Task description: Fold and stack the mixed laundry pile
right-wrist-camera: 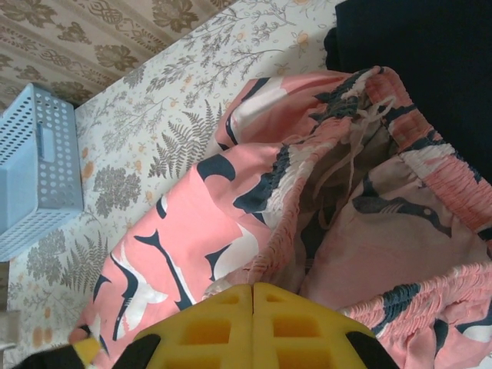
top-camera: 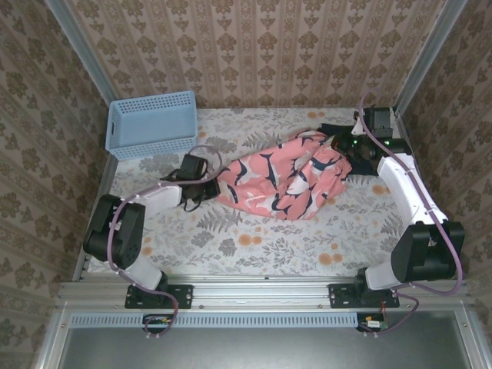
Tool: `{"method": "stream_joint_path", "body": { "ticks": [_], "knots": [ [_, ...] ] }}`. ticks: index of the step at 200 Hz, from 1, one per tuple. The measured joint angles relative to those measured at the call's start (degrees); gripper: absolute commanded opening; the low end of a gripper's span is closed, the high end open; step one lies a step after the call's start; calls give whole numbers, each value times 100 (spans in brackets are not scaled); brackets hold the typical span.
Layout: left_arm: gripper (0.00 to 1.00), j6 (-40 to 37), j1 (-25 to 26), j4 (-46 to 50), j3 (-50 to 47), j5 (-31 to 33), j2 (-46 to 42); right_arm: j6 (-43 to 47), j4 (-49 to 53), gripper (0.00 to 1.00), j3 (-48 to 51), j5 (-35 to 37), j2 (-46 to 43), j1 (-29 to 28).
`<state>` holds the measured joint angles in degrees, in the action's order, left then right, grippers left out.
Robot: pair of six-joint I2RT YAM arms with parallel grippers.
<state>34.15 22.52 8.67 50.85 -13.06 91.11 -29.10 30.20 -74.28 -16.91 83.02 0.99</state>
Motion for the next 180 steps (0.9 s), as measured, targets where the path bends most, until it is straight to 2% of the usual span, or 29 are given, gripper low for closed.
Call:
{"method": "stream_joint_path", "body": {
  "ticks": [18, 51, 76, 96, 116, 155, 180],
  "knots": [
    [0, -249, -363, 372, 1054, -133, -20, -4, 22, 0, -533, -219, 269, 70],
    [0, -678, -1038, 855, 3598, -387, 2, -15, -20, 0, -1934, -522, 684, 203],
    [0, -946, -1263, 1034, 5097, -485, 2, -138, -197, 0, -2640, -737, 581, 380],
    [0, -1080, -1386, 1228, 5838, -632, -9, -334, -568, 0, -2811, -984, 337, 614],
    [0, -1165, -1462, 1287, 5897, -717, -166, -511, -791, 0, -2798, -1196, 57, 767],
    [0, -1189, -1624, 1281, 4793, -802, -820, -697, -1032, 0, -2118, -1508, -608, 796],
    [0, -1189, -1733, 1342, 4765, -881, -1010, -745, -1021, 0, -1987, -1646, -938, 798]
  ]
}}
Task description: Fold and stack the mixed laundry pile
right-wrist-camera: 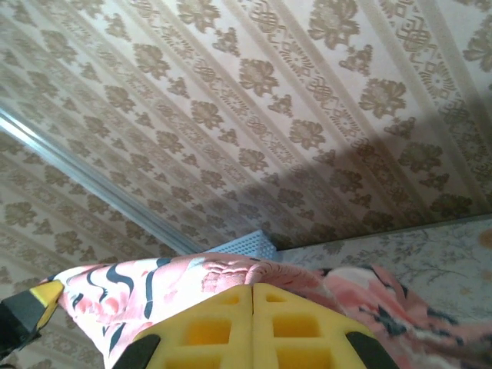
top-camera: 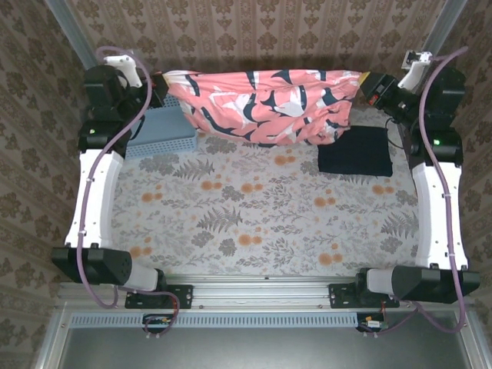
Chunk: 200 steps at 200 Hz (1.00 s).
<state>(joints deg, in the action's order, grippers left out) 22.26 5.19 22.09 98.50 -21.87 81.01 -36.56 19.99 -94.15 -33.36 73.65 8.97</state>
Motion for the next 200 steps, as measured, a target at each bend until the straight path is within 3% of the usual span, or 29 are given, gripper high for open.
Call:
{"method": "stream_joint_path", "body": {
  "ticks": [72, 116, 138, 165, 170, 172, 175, 179, 181, 192, 200],
  "knots": [
    [0, 63, -15, -15, 1156, -50, -1316, -44, 442, 0, -131, -61, -1611, 4],
    [0, 229, -15, -343, 1226, -131, -1646, -227, 323, 0, 184, -114, -1738, 4],
    [0, 348, 2, -518, 1106, -223, -1051, -400, -39, 0, 841, -20, -1215, 2],
    [0, 367, 155, -649, 1447, -332, 846, -603, -610, 0, 1456, 302, 81, -9],
    [21, 367, 190, -651, 1534, -328, 1281, -658, -721, 0, 1572, 369, 343, -13],
    [36, 363, 203, -660, 1563, -319, 1464, -680, -754, 1, 1613, 409, 450, -13],
    [53, 350, 221, -638, 1626, -310, 1759, -708, -811, 8, 1681, 452, 610, -20],
    [88, 350, 243, -619, 1707, -289, 2063, -732, -874, 23, 1749, 520, 778, -24],
    [97, 350, 254, -573, 1781, -260, 2297, -765, -918, 30, 1784, 568, 907, -24],
    [100, 363, 306, -310, 2264, -166, 3383, -848, -1091, 65, 1888, 728, 1480, -44],
    [100, 372, 315, 37, 2833, -83, 4234, -903, -1281, 78, 1888, 787, 1939, -50]
  ]
}}
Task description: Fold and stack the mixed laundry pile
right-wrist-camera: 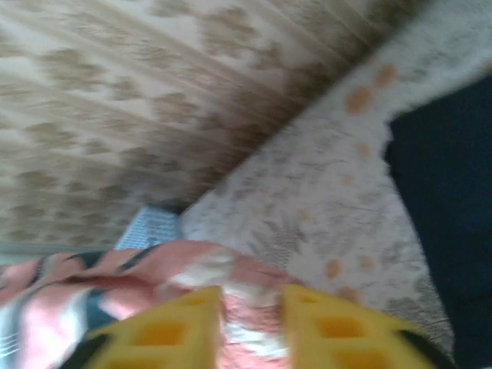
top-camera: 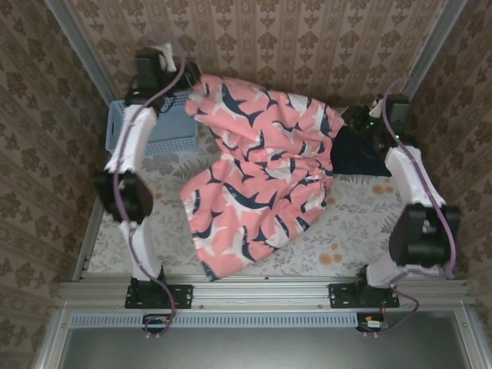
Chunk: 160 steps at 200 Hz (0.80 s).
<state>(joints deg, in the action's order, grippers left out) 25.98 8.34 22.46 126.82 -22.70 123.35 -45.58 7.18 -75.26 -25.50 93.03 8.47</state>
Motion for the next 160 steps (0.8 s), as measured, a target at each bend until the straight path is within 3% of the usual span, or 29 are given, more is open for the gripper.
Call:
{"method": "stream_joint_path", "body": {
  "ticks": [9, 26, 46, 60, 101, 117, 138, 160],
  "knots": [
    [100, 17, 24, 415, 793, 66, 933, -81, -179, 82, -70, -2, 498, 2],
    [100, 59, 26, 1207, 2002, 203, 2271, -140, -356, 81, -363, -17, 1314, 7],
    [100, -28, 28, 1593, 2201, 297, 2586, -37, -256, 81, -444, 13, 1589, 7],
    [100, -92, 63, 1674, 1663, 400, 2022, 216, -90, 81, -442, 101, 1434, 7],
    [100, -157, 192, 636, -1768, 426, -1062, 1069, 643, 78, 162, 597, 50, 7],
    [92, -138, 396, 83, -2822, 404, -2041, 1314, 907, 71, 570, 828, -522, 7],
    [85, -68, 772, -367, -3783, 310, -2754, 1580, 1290, 53, 1134, 1099, -1008, 7],
    [84, 72, 1224, -721, -4811, 256, -3126, 1836, 1709, 51, 1637, 1274, -1172, 17]
  ]
}}
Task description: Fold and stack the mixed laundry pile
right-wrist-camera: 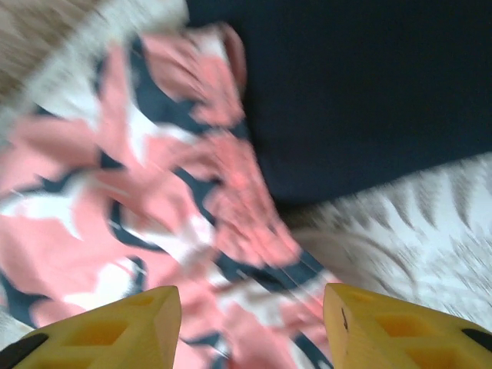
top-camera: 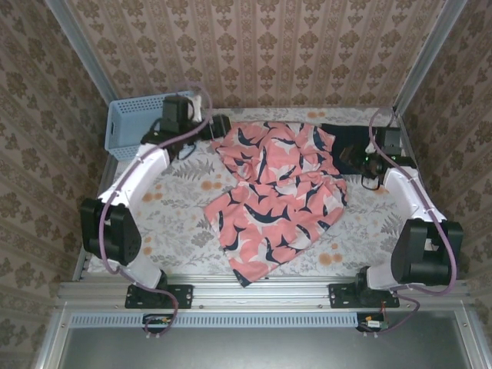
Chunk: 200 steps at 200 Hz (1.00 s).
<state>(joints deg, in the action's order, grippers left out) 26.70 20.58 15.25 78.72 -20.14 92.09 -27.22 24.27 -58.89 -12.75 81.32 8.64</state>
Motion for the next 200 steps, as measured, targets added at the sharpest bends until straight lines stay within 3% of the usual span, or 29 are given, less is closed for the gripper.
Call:
{"method": "stream_joint_path", "body": {
  "ticks": [33, 58, 87, 113, 155, 192, 200],
  "knots": [
    [79, 619, 673, -708, -1508, -44, 2, 186, 310, 52, 514, 83, 4, 39],
    [75, 1119, 1117, -1204, -1996, -44, 404, 195, 278, 48, 706, 11, 138, 74],
    [73, 1502, 1276, -1692, -2275, -61, 861, 149, 98, 27, 767, -144, 555, 85],
    [73, 1582, 1150, -1840, -2498, -50, 1099, 125, -33, 0, 817, -247, 769, 85],
    [73, 1113, 695, -1550, -2297, 153, 1158, 131, 179, 0, 868, -267, 345, 48],
    [75, 334, 31, -903, -1237, 503, 1790, 33, 442, 0, 870, -299, -544, -201],
    [77, 201, -72, -732, -935, 553, 1963, 24, 442, 14, 870, -315, -562, -232]
  ]
}}
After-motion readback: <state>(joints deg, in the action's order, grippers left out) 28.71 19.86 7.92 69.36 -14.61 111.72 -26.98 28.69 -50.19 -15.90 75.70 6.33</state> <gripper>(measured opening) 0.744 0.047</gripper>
